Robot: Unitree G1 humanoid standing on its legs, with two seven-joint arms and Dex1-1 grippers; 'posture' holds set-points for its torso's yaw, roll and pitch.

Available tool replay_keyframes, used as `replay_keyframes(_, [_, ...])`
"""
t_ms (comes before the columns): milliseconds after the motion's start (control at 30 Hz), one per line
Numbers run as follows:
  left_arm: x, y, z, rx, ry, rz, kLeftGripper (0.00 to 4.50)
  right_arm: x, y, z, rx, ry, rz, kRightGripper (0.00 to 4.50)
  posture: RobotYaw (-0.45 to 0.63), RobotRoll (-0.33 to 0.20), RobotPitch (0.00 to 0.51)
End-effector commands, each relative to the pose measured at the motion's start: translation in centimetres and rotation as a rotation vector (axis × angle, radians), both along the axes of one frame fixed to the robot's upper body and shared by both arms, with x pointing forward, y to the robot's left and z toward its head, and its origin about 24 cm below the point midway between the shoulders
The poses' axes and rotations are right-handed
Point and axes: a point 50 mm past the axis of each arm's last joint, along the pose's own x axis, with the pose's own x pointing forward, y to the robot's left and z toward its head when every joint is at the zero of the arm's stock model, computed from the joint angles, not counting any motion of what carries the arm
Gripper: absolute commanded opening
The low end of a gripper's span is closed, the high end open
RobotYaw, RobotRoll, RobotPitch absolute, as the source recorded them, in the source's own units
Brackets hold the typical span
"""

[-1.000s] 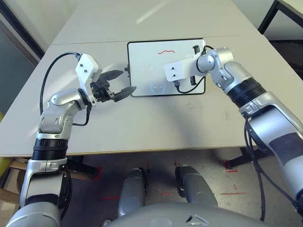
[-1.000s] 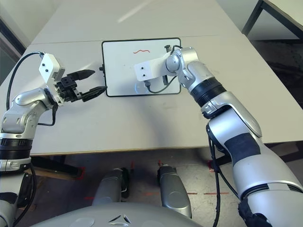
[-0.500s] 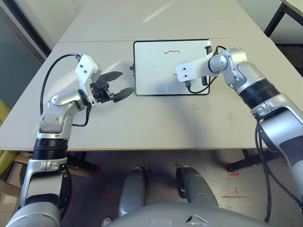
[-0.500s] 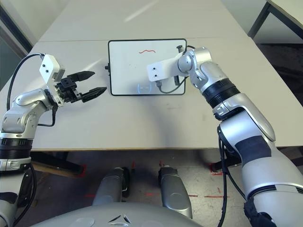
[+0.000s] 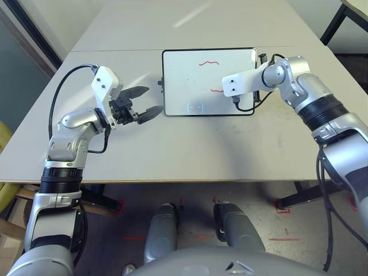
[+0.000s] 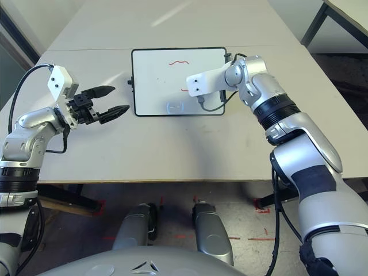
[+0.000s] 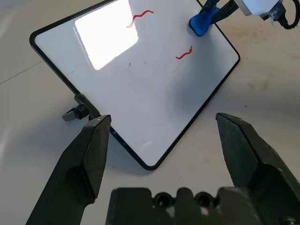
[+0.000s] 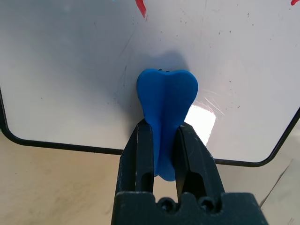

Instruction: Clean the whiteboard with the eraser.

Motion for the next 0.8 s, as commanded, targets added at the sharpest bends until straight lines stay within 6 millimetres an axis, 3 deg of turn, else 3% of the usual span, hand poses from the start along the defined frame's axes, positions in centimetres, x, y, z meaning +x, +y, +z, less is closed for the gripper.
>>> replay_keyframes(33, [0.1, 0.0, 0.3, 0.003, -0.007, -0.004, 4.50, -0.4, 1.1, -1.1, -0.002, 0.037, 0.026, 0.39, -0.12, 0.000, 0.119])
replay_keyframes(800, [0.0, -0.4, 0.3, 0.001, -0.008, -0.008, 4.50, -1.0, 6.6, -0.8, 0.060, 0.001, 0.113, 0.39, -0.11, 0.000, 0.120])
